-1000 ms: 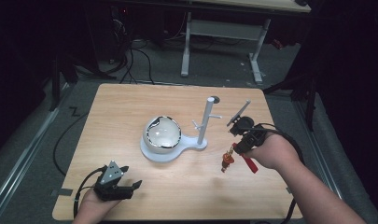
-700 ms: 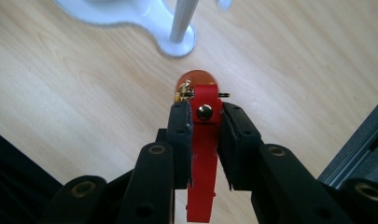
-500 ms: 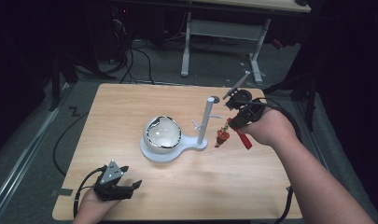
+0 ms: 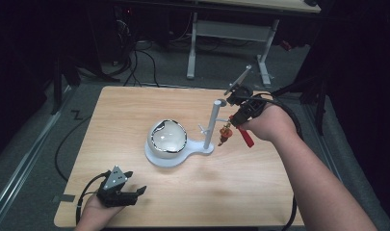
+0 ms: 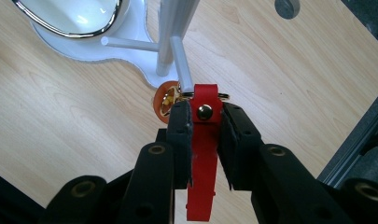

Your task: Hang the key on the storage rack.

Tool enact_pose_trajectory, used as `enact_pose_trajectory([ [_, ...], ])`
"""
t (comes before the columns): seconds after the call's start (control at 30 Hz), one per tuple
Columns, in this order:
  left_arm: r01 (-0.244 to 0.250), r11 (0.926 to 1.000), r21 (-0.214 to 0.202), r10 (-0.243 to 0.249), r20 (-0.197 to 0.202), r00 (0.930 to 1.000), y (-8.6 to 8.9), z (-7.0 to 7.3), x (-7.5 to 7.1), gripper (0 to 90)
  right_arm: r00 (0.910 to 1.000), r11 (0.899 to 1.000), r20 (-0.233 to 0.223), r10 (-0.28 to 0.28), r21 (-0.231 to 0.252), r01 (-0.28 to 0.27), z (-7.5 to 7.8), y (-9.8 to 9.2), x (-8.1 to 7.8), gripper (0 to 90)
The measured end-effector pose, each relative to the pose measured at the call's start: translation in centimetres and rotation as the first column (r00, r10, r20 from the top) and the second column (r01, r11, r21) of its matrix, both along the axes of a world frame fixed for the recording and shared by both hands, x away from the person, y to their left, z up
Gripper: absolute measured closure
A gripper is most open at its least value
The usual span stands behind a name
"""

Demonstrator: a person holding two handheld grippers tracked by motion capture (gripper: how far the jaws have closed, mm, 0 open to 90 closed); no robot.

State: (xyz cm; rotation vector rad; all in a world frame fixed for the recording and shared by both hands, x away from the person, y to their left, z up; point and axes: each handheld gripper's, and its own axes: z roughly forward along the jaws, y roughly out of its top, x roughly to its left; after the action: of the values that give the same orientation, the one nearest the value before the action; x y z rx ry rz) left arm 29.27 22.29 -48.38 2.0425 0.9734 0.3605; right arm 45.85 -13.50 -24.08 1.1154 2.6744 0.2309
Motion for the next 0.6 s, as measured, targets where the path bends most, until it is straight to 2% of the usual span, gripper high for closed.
enact_pose_trajectory([
  [0.07,-0.001,1.0000,0.001,0.001,-0.001,1.0000,-0.01,-0.03,-0.01,25.8,0.9999,1.000,-0.005,-0.013,0.002,0.013,-0.04,0.05,0.24,74.9],
  [0.33,0.000,1.0000,0.000,0.000,-0.002,1.0000,0.03,-0.05,0.02,25.8,0.9998,1.000,-0.019,-0.005,0.004,0.005,-0.51,0.40,1.06,74.7],
  [0.4,0.001,1.0000,0.000,-0.001,-0.001,1.0000,0.03,-0.04,0.00,25.8,0.9999,1.000,-0.013,0.006,-0.001,-0.006,-0.54,0.49,1.15,73.4],
  [0.47,0.001,1.0000,0.000,-0.001,-0.001,1.0000,0.03,-0.06,0.02,25.8,0.9998,1.000,0.019,-0.001,-0.006,0.001,-0.41,0.47,1.14,71.8],
  [0.6,0.003,1.0000,0.001,-0.003,-0.002,1.0000,0.00,-0.05,0.03,25.7,0.9997,1.000,0.023,-0.011,-0.005,0.011,-0.12,0.09,1.01,70.3],
])
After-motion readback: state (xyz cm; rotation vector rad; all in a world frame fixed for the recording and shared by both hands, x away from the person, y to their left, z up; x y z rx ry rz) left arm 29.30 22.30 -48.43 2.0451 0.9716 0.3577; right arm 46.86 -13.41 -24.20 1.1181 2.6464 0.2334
